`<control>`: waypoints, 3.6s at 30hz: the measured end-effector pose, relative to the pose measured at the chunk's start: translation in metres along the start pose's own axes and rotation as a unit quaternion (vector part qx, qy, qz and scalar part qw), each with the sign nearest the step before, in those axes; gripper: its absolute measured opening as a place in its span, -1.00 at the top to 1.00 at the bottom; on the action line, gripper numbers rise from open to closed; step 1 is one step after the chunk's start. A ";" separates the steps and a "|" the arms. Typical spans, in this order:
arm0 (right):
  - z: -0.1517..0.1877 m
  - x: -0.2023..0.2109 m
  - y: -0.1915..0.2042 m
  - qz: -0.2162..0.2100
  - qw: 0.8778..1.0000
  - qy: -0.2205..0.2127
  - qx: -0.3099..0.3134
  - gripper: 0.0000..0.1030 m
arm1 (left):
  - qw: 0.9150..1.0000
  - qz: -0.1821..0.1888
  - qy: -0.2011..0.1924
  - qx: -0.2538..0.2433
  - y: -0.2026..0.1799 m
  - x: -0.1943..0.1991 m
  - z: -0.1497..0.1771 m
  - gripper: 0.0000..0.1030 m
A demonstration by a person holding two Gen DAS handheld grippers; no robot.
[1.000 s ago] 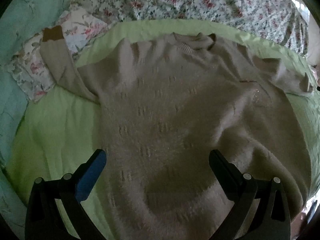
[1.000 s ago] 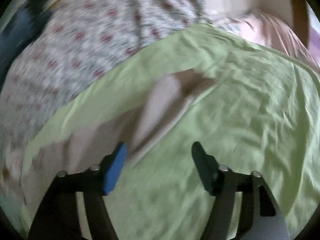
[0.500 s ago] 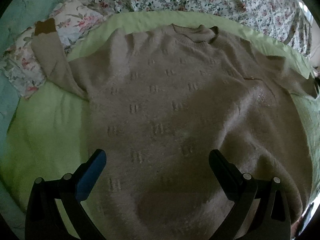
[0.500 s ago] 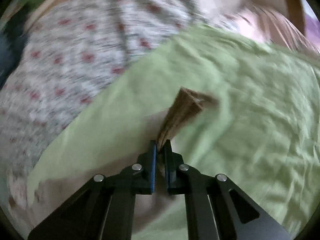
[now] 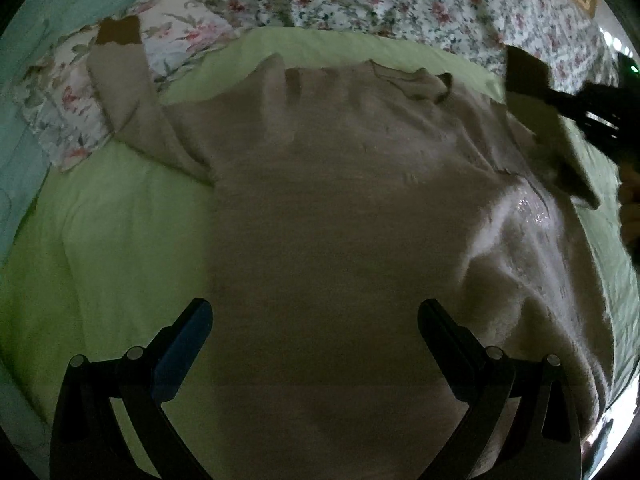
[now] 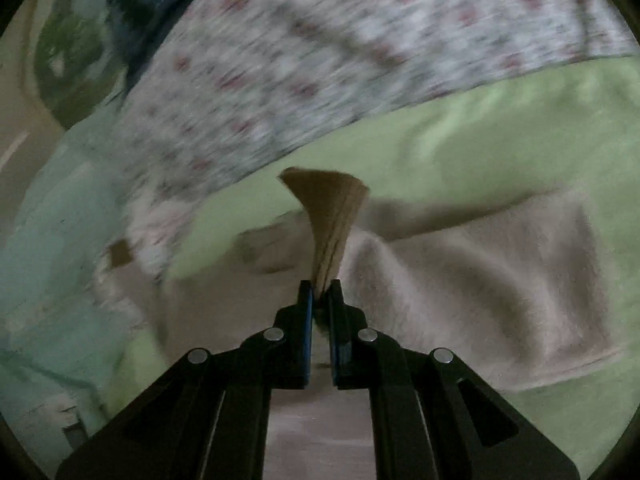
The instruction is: Fold small clothes
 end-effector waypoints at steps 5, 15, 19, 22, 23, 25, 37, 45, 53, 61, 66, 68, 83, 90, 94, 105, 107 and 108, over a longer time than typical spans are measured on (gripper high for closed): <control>0.028 -0.078 0.084 -0.072 0.995 0.058 0.033 0.84 | 0.998 0.057 0.012 0.025 0.011 -0.008 -0.004 -0.99; 0.085 -0.166 0.123 -0.108 0.980 0.163 0.031 0.61 | 0.991 0.129 0.016 0.038 0.012 -0.033 -0.036 -0.99; 0.091 -0.152 0.116 -0.127 0.978 0.166 0.023 0.24 | 0.988 0.150 0.022 0.035 0.002 -0.054 -0.064 -0.99; 0.086 -0.122 0.105 -0.126 0.982 0.138 0.018 0.15 | 0.985 0.164 0.028 0.034 -0.005 -0.077 -0.090 -0.99; 0.083 -0.112 0.098 -0.122 0.984 0.129 0.012 0.14 | 0.985 0.164 0.031 0.039 -0.006 -0.087 -0.100 -0.99; 0.080 -0.086 0.079 -0.114 0.988 0.107 -0.003 0.13 | 0.985 0.163 0.028 0.048 -0.006 -0.100 -0.116 -0.99; 0.089 0.025 -0.029 0.015 0.998 0.007 -0.060 0.03 | 0.986 0.143 -0.078 0.022 -0.008 -0.064 -0.137 0.88; 0.040 0.025 -0.100 0.105 0.991 -0.009 -0.083 -0.10 | 0.989 0.135 -0.062 0.021 0.003 -0.075 -0.122 0.87; 0.011 -0.046 -0.135 0.117 0.989 0.058 -0.075 -0.06 | 0.989 0.134 -0.043 0.034 0.011 -0.084 -0.114 0.87; 0.001 -0.031 -0.129 0.153 0.987 0.035 -0.024 0.78 | 0.990 0.131 -0.047 0.010 -0.006 -0.085 -0.120 0.87; 0.010 -0.018 -0.122 0.242 0.970 0.023 -0.021 0.63 | 0.989 0.142 -0.038 0.017 0.001 -0.090 -0.116 0.84; 0.014 -0.006 -0.094 0.218 0.976 -0.010 0.007 0.56 | 0.989 0.140 -0.036 0.016 0.001 -0.091 -0.115 0.80; 0.068 0.009 -0.049 0.116 0.992 0.050 0.015 -0.03 | 0.992 0.023 -0.078 0.095 0.134 -0.043 -0.131 -0.07; 0.106 -0.001 0.000 0.047 0.995 0.083 0.026 -0.18 | 0.983 -0.107 -0.089 0.116 0.195 -0.065 -0.208 -0.64; 0.122 -0.005 -0.001 0.040 0.994 0.103 0.017 -0.18 | 0.978 -0.169 -0.054 0.114 0.219 -0.099 -0.243 -0.67; 0.130 -0.008 -0.012 0.040 0.993 0.112 -0.009 -0.18 | 0.982 -0.138 -0.056 0.116 0.229 -0.112 -0.237 0.78; 0.130 -0.006 -0.012 0.041 0.993 0.109 -0.009 -0.18 | 0.983 -0.117 -0.074 0.117 0.223 -0.095 -0.231 0.79; 0.130 -0.004 -0.012 0.040 0.993 0.107 -0.009 -0.18 | 0.984 -0.099 -0.091 0.116 0.216 -0.081 -0.226 0.79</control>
Point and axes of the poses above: each gripper's, at about its wrist camera, not at the fingertips, and x roughly against the way its jaws point, y to its left, z to its underside, the point moved 5 cm from there along -x, roughly the way its jaws point, and after that the axes turned 6 degrees about y, right-handed, at the moved point
